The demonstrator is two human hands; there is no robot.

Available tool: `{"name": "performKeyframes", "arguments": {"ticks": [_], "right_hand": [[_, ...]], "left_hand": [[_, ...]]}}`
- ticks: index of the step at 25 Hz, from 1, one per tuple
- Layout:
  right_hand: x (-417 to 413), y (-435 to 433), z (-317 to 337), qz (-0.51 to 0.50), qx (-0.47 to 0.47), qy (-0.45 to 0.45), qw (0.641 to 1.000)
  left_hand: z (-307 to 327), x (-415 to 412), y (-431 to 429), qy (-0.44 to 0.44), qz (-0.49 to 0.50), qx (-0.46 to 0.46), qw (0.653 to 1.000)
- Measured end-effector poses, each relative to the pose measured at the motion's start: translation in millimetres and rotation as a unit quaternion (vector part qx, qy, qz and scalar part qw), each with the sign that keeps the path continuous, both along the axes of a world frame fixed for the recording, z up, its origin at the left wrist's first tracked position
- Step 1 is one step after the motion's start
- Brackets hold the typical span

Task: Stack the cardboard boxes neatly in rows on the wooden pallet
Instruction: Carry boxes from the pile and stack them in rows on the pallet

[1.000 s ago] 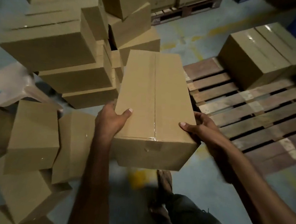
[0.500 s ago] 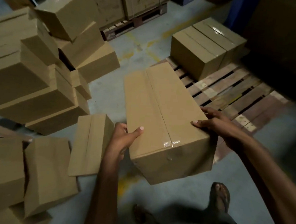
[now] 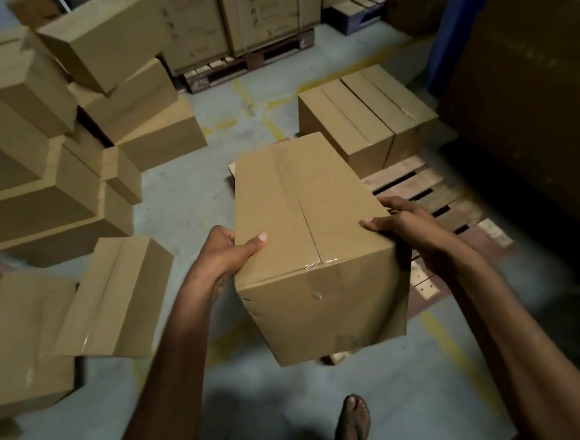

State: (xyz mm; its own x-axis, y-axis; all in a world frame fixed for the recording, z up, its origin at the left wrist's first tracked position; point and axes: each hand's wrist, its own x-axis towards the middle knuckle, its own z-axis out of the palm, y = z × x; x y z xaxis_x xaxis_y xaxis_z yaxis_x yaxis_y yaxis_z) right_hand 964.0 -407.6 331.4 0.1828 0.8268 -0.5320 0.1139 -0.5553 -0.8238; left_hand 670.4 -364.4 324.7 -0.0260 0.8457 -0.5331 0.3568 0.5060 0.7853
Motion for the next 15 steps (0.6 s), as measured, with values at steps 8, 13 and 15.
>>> {"name": "performKeyframes", "arguments": {"ticks": [8, 13, 15], "right_hand": [[88, 76, -28, 0.018, 0.027, 0.006, 0.999], [116, 149, -58, 0.056, 0.000, 0.005, 0.998], [124, 184, -74, 0.075, -0.018, -0.001, 0.997]], "left_hand": [[-15, 83, 76, -0.021, 0.040, 0.044, 0.998], [-58, 113, 127, -0.027, 0.071, 0.030, 0.997], [-78, 120, 151, -0.034, 0.090, 0.020, 0.995]]}}
